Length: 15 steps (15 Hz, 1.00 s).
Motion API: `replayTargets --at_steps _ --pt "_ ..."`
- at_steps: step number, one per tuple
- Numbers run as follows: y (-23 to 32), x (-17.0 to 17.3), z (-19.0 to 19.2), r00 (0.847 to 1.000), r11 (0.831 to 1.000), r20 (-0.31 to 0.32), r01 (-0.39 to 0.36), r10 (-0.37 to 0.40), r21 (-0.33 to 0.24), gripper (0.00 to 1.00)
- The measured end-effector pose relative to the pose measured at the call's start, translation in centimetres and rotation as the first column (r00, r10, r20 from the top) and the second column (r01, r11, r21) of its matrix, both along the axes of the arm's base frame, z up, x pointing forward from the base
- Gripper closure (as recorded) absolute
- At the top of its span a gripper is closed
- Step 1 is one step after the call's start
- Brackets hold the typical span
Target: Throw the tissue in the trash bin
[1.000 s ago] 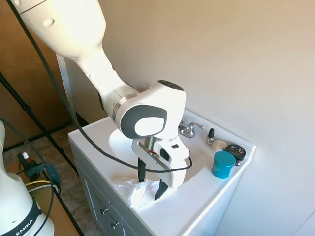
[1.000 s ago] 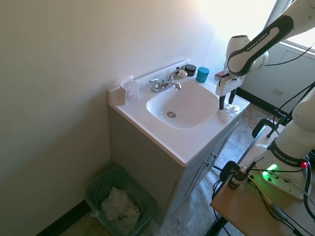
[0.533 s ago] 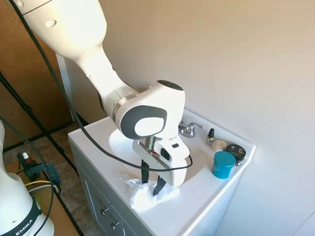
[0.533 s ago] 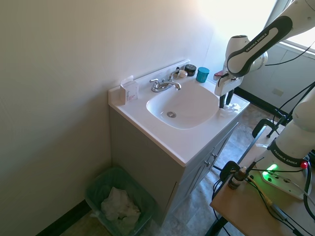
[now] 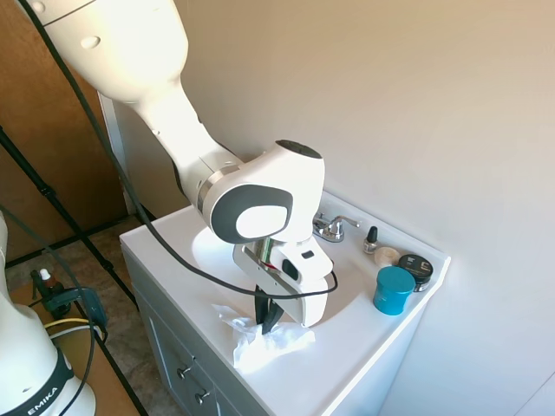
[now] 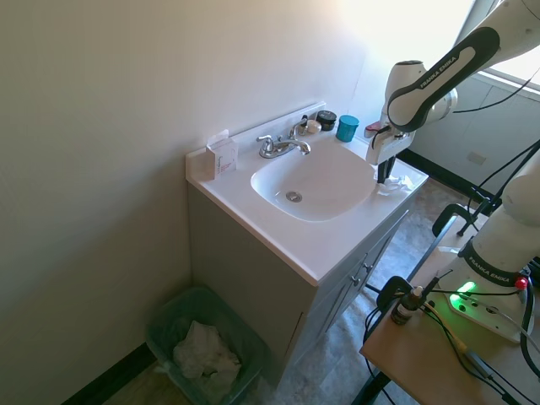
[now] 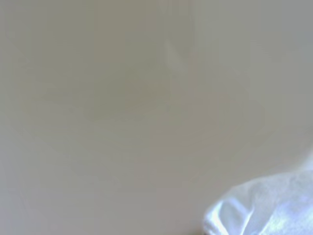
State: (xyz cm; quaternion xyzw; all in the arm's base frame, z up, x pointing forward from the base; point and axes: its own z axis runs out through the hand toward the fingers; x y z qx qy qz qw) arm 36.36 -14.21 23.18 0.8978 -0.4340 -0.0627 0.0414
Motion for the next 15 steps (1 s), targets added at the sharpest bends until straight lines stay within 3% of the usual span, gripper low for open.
replayTargets --at_steps 6,11,15 --pt "-0.3 0.4 1.6 0.999 1.000 0.034 -0.024 0.023 0.018 1.00" --pt "0.4 1.0 7.7 0.991 0.999 0.131 -0.031 0.028 0.021 1.00" --pt "6.5 3.0 13.3 0.972 0.997 0.224 -0.079 0.075 0.006 1.00"
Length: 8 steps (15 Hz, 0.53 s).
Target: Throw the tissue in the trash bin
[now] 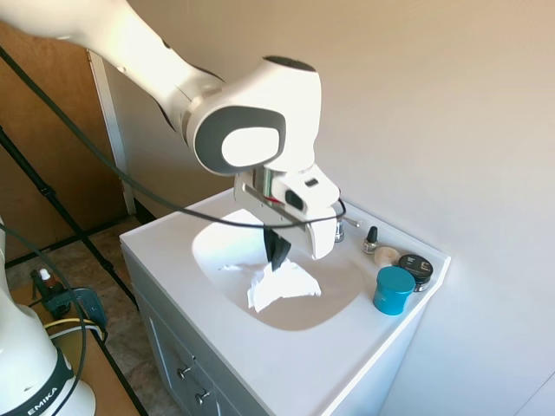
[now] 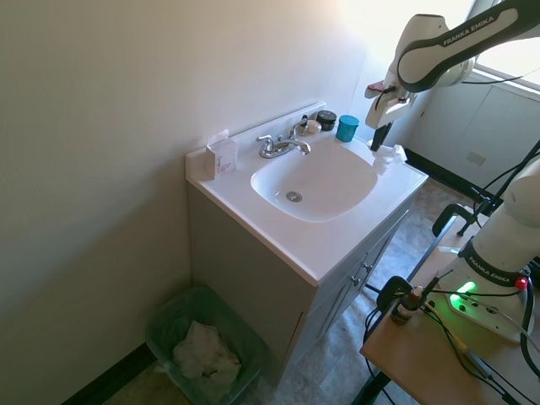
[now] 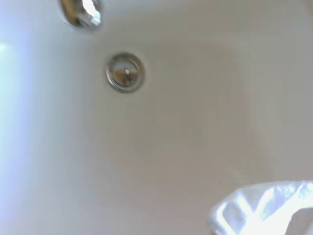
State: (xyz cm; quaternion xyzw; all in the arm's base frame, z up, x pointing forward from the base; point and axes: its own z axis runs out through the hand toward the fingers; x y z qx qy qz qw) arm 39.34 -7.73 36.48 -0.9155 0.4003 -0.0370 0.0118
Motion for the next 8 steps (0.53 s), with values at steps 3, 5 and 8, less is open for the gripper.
replayTargets --at_steps 3,5,8 --pt "7.3 0.8 2.7 0.997 0.999 0.063 -0.038 0.039 -0.022 1.00" --pt "12.8 1.4 4.1 0.992 0.997 0.108 -0.067 0.070 -0.032 1.00" --pt "21.2 1.1 6.0 0.980 0.994 0.171 -0.093 0.101 -0.054 1.00"
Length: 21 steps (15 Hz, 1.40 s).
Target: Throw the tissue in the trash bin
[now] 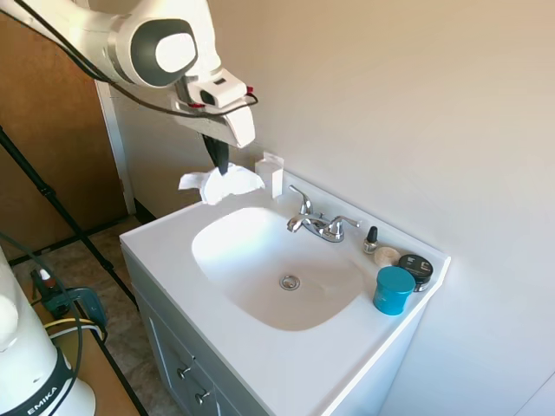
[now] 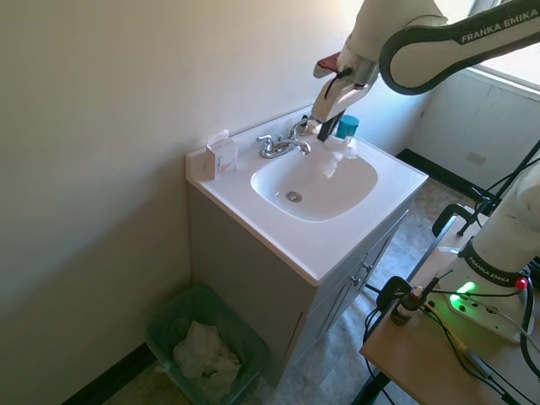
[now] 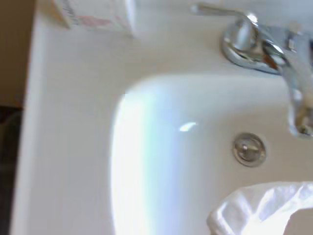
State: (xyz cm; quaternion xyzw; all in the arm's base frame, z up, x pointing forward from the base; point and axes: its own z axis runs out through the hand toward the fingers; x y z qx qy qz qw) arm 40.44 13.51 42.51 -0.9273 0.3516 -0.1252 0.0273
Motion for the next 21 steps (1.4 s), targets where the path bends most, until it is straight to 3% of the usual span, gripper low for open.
replayTargets --at_steps 3,7,12,14,20,21 --pt "7.3 0.3 0.8 0.999 0.999 0.049 -0.017 0.019 -0.038 1.00" --pt "10.2 1.2 2.2 0.988 0.996 0.130 -0.075 0.080 -0.040 1.00" --pt "21.9 0.1 2.2 0.949 0.968 0.194 -0.241 0.250 -0.070 1.00" --pt "24.8 1.2 0.5 0.940 0.955 0.170 -0.290 0.297 -0.067 1.00" --pt "30.6 5.8 -9.9 0.937 0.936 -0.004 -0.349 0.349 -0.035 1.00" --pt "31.2 6.0 -11.0 0.937 0.936 -0.025 -0.349 0.349 -0.033 0.00"
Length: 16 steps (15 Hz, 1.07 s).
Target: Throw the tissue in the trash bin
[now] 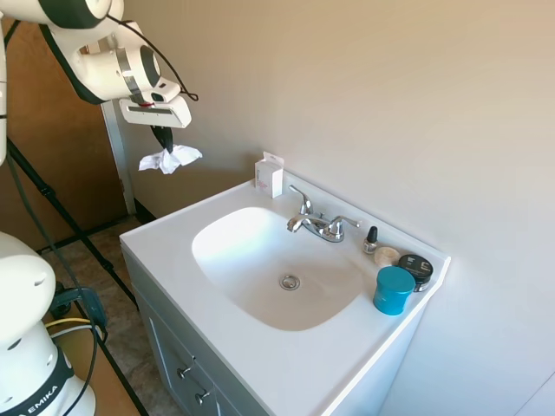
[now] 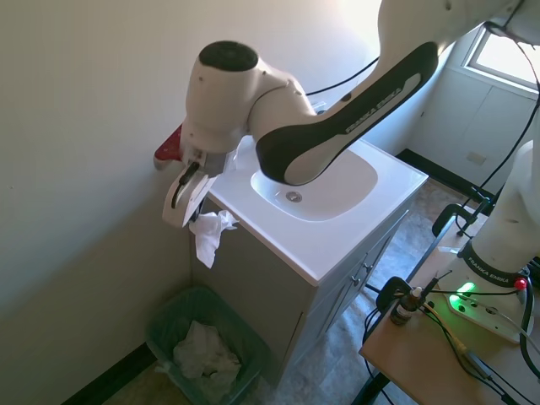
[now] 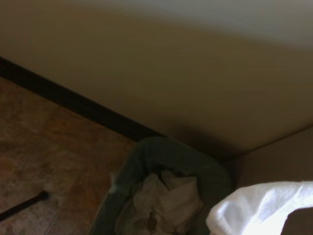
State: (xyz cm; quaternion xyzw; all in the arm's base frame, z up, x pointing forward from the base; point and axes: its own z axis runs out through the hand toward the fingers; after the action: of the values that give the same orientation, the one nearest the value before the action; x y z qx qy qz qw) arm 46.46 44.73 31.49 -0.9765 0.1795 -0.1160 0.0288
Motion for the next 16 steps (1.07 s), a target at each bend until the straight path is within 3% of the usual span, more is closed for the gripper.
replayTargets --at_steps 9,16 --pt "-0.9 1.4 -3.1 0.996 0.999 -0.072 0.041 -0.043 -0.034 0.00" --pt "-0.6 1.5 -1.6 0.997 0.999 -0.066 0.045 -0.046 -0.022 0.00"
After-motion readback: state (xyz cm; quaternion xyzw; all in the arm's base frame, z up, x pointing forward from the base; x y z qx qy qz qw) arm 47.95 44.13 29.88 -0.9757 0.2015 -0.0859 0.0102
